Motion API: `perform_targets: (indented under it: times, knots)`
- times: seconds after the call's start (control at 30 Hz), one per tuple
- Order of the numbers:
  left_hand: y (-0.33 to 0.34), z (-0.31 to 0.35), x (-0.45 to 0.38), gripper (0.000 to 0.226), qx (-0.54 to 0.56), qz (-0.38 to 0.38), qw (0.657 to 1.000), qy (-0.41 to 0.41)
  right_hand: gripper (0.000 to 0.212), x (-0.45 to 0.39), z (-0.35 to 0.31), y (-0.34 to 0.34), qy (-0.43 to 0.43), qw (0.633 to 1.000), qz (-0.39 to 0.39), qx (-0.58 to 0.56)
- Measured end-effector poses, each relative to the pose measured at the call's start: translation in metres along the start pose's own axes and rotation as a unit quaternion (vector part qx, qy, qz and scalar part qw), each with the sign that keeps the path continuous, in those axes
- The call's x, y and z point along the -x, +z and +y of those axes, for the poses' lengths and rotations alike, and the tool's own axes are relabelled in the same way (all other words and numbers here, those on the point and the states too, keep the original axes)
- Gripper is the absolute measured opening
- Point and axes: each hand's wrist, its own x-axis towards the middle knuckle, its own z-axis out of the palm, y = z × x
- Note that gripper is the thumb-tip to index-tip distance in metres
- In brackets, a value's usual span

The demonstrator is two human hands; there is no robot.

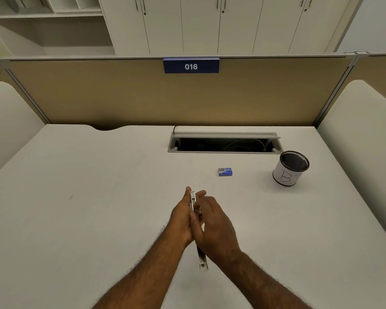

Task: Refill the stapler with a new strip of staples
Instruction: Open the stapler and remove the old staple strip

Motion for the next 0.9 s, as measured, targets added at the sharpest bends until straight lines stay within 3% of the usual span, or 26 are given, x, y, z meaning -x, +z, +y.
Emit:
perform_targets:
  times: [0.2,0.27,0.4,0.47,0.67,0.9]
  knots:
    - [-0.002,0.004,-0.004,0.054,-0.014,0.017,1.000,0.004,0.011,0.015,-0.003,0.005,-0.054,0.998,0.042,0.003]
    - [-0.004,0.005,-0.005,0.054,-0.011,0.006,1.000,0.007,0.012,0.017,-0.004,0.005,-0.023,0.998,0.044,-0.040]
    - [-0.008,0.001,-0.002,0.052,-0.010,-0.043,0.999,0.004,0.012,0.004,-0.006,0.002,0.121,0.977,0.023,-0.176]
    - [-0.007,-0.001,0.001,0.051,-0.002,-0.055,0.998,-0.004,0.020,-0.005,-0.004,-0.001,0.149,0.978,-0.010,-0.149]
    - [-0.006,-0.004,0.001,0.053,-0.044,-0.004,0.999,0.005,0.039,-0.011,0.004,-0.005,0.106,0.990,-0.096,-0.018]
    - [-0.008,0.000,0.002,0.054,-0.043,0.007,0.999,0.015,0.024,0.005,0.004,0.002,0.111,0.988,-0.045,-0.102]
